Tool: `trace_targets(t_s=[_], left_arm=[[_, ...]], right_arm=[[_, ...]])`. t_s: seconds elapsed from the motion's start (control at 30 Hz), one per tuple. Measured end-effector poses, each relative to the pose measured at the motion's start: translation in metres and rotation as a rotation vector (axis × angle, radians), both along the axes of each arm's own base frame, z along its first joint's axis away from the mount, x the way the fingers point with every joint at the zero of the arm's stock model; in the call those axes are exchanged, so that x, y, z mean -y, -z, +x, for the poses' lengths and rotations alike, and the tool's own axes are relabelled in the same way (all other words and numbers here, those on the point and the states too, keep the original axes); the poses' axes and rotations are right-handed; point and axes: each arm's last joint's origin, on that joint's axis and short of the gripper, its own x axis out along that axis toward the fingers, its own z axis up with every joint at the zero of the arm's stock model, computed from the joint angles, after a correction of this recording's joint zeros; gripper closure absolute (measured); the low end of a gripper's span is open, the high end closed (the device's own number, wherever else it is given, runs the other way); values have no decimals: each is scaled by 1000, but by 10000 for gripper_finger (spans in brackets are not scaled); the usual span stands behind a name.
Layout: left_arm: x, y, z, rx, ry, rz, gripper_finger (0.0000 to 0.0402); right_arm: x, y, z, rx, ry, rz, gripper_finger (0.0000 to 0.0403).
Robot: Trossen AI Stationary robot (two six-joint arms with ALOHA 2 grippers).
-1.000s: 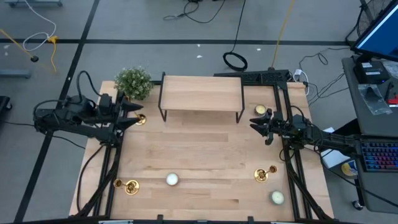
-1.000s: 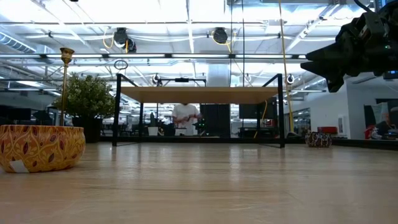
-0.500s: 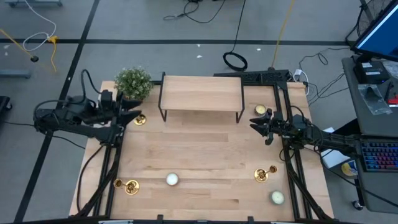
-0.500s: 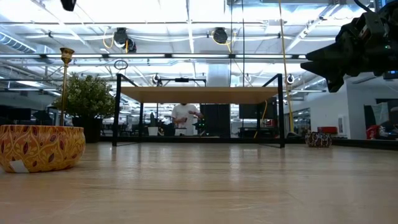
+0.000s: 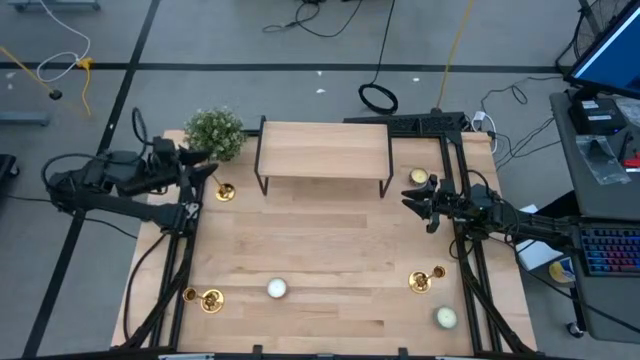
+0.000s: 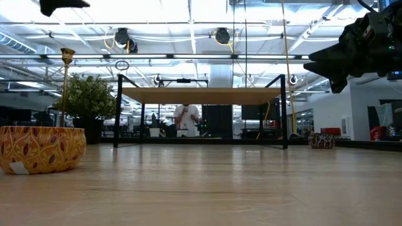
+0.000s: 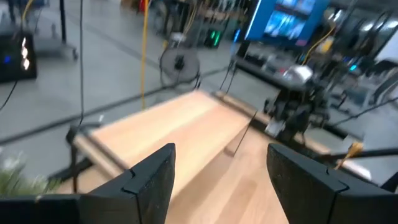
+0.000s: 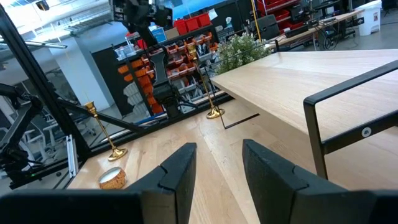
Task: Pick & Place candle stick holders
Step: Put the top left gold candle holder on the shelf
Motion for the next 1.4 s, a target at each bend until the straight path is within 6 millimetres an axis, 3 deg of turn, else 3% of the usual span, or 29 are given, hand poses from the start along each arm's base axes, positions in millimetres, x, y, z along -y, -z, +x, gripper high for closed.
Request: trace_targets(t_s=[0.4, 1.07, 1.2, 1.4], left_arm=[[3, 22, -10, -244, 110, -91, 149], [3, 22, -10, -253, 113, -77, 146], [3, 22, -10, -253, 113, -77, 120], [3, 22, -10, -253, 114, -77, 45]], right_arm=[[0, 0, 0, 0, 0, -1, 277], [2, 0, 0, 0, 54, -2, 277], [2, 0, 0, 0, 55, -2, 277], [2, 0, 0, -1, 55, -2, 277]])
